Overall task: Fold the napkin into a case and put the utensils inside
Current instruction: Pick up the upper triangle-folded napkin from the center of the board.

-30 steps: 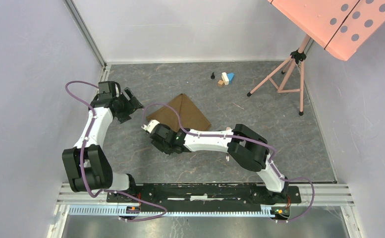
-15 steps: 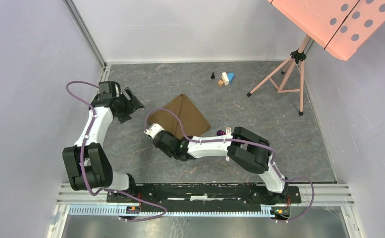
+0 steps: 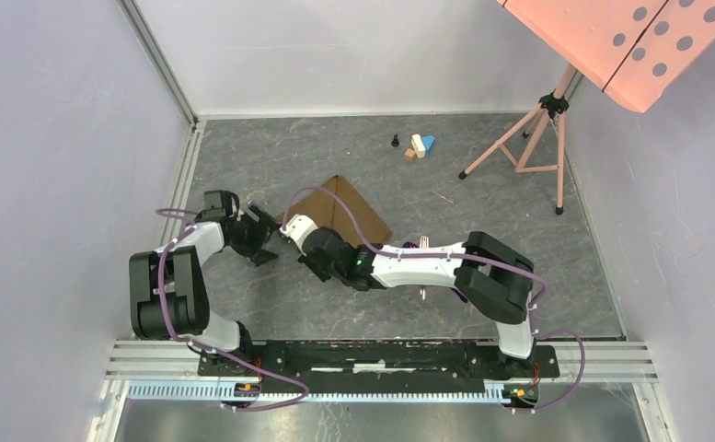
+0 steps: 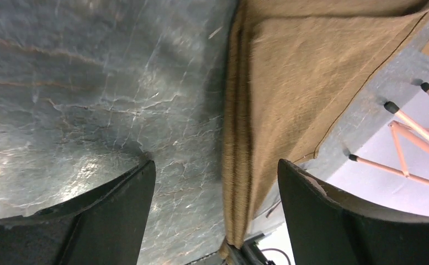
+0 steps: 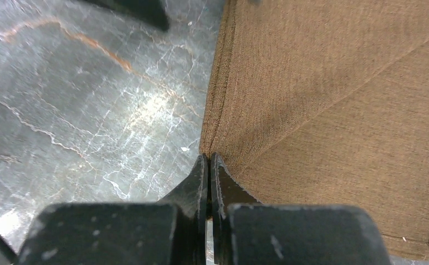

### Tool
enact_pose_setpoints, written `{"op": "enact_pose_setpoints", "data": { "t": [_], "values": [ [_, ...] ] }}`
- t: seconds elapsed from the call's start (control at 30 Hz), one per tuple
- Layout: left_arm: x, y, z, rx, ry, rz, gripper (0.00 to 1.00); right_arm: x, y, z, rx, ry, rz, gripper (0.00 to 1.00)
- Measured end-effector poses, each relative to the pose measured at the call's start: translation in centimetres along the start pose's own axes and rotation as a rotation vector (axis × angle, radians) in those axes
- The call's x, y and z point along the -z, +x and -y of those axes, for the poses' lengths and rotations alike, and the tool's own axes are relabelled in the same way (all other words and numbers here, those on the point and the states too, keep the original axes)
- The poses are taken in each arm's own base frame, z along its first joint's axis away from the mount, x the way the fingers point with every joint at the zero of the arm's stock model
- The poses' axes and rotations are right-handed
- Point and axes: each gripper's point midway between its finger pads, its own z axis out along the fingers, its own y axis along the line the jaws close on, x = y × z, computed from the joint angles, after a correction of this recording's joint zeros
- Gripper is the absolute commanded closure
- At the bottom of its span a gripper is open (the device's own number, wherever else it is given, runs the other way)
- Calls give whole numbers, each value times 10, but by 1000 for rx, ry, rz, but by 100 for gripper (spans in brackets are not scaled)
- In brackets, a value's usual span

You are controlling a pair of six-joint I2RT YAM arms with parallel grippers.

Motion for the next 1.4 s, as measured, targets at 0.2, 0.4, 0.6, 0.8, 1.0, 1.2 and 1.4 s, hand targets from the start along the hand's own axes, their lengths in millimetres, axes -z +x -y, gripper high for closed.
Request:
{"op": "enact_pose_setpoints", "data": {
  "t": [0.2,0.4,0.6,0.8,1.0,1.2,1.4],
  "values": [
    [-10,14,4,88,98,-44,15,7,-10,7,-48,-28,43,100],
    [-15,9,13,87,157,-29,16,6,-2,2,-48,-63,29,100],
    [-17,8,12,89,152,-28,25,6,-3,-1,-53,-80,34,100],
    [-25,6,13,91,172,-43,44,6,-2,-2,-57,-86,35,100],
    [-31,3,8,108,150,-33,71,6,3,-2,-50,-89,26,100],
    [-34,-2,5,110,131,-16,86,-3,14,-6,-5,-87,-13,91],
    [-34,-2,2,116,113,-11,87,-19,31,-18,61,-102,-90,63]
  ]
}}
